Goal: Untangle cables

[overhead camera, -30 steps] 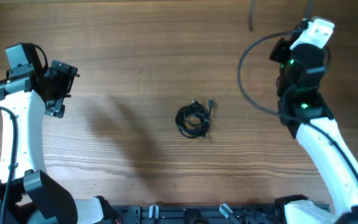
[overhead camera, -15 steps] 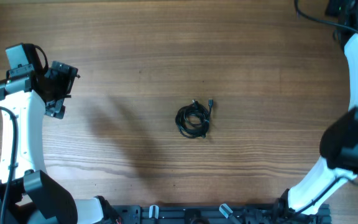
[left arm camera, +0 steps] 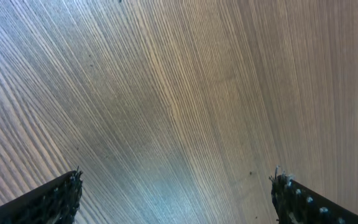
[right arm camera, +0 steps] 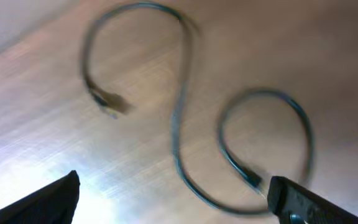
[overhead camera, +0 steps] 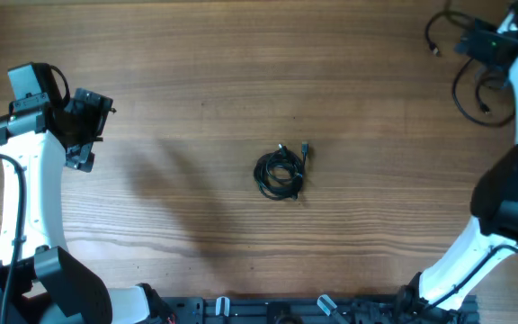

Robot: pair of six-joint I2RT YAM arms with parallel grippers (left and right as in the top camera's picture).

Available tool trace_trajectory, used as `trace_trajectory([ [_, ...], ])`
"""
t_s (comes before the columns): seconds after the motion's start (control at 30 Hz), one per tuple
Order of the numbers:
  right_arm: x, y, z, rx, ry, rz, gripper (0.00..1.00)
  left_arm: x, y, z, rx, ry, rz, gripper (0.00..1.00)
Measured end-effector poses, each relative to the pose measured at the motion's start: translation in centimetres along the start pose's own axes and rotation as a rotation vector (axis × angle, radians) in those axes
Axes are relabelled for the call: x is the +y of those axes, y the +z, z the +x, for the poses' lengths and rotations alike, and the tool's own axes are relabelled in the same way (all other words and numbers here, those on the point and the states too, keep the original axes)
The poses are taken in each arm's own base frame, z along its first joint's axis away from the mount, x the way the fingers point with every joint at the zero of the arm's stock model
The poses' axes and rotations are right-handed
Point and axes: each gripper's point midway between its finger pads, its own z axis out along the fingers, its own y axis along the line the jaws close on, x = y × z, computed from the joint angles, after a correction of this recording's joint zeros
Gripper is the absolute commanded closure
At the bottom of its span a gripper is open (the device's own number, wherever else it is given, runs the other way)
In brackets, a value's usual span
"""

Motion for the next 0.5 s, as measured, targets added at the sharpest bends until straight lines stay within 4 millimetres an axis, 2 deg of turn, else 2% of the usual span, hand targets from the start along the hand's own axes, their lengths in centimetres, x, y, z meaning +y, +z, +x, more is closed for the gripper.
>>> trace_trajectory([
  [0.07,-3.5,0.0,1.8,0.091,0.068,0.053,0.00,0.0,0.0,0.0,0.000,0.000,0.000,0.00],
  [0.13,-6.2,0.2,3.0,0.143,0.129,0.091,0.01,0.0,0.0,0.0,0.000,0.000,0.000,0.00],
  [0.17,-7.1,0.5,3.8,0.166,0.159,0.106,0.04,0.0,0.0,0.0,0.000,0.000,0.000,0.00],
  [0.23,-8.5,1.5,6.5,0.232,0.212,0.134,0.22,0.0,0.0,0.0,0.000,0.000,0.001,0.00],
  [0.3,-9.2,2.6,8.2,0.261,0.244,0.148,0.24,0.0,0.0,0.0,0.000,0.000,0.001,0.00],
  [0.43,-9.4,4.7,9.9,0.244,0.260,0.143,0.36,0.0,0.0,0.0,0.000,0.000,0.001,0.00],
  [0.5,-9.5,5.7,10.4,0.222,0.281,0.141,0.39,0.0,0.0,0.0,0.000,0.000,0.001,0.00],
])
